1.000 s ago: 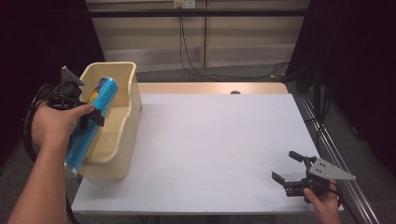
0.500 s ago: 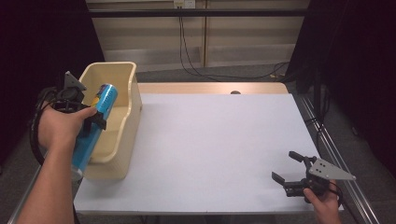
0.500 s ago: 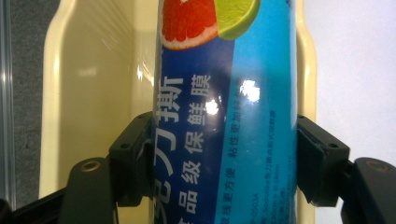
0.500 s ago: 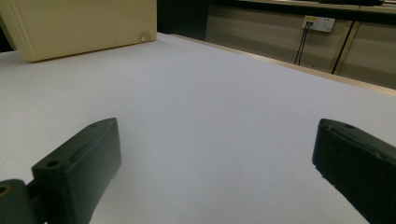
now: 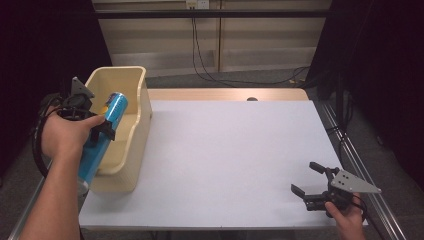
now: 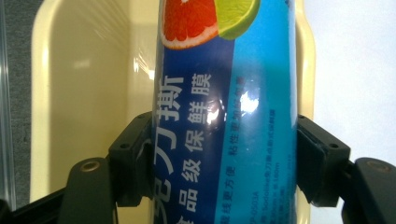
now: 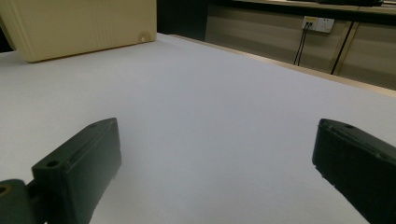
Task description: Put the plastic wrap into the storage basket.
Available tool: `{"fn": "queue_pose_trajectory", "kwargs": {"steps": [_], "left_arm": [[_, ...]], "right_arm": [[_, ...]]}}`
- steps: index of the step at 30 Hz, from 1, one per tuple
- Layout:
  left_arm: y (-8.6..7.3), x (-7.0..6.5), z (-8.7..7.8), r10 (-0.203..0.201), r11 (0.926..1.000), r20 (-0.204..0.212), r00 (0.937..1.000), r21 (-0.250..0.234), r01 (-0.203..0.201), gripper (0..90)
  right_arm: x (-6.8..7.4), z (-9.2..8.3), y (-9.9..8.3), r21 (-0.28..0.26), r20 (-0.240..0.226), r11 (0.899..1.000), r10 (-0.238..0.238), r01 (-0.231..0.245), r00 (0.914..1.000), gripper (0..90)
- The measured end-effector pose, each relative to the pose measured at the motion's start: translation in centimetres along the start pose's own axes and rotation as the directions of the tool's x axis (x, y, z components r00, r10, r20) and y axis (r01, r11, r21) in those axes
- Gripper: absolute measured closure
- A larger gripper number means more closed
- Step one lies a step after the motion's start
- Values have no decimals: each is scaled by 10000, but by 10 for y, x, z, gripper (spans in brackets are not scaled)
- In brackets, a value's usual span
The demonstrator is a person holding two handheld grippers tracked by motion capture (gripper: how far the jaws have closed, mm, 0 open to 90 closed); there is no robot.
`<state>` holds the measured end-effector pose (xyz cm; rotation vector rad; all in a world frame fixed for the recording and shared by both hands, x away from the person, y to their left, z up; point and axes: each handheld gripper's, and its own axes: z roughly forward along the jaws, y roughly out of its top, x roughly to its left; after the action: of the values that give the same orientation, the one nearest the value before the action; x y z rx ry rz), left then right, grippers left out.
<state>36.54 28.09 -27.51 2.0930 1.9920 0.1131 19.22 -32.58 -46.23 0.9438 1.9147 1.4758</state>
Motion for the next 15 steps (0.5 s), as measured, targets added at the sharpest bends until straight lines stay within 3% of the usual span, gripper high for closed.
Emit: {"fn": "queue_pose_trajectory", "kwargs": {"steps": [12, 14, 15], "left_arm": [[1, -2, 7, -117, 9997, 275, 9996, 239, 111, 305], [1, -3, 5, -129, 9998, 393, 9991, 149, 123, 319], [2, -4, 0, -186, 9996, 371, 9991, -187, 193, 334]], "right_arm": [[0, 0, 0, 4, 2, 10000, 10, -10, 10000, 9], [0, 0, 0, 6, 5, 10000, 5, -5, 10000, 9], [0, 0, 0, -1, -9, 10000, -4, 4, 10000, 9]]}}
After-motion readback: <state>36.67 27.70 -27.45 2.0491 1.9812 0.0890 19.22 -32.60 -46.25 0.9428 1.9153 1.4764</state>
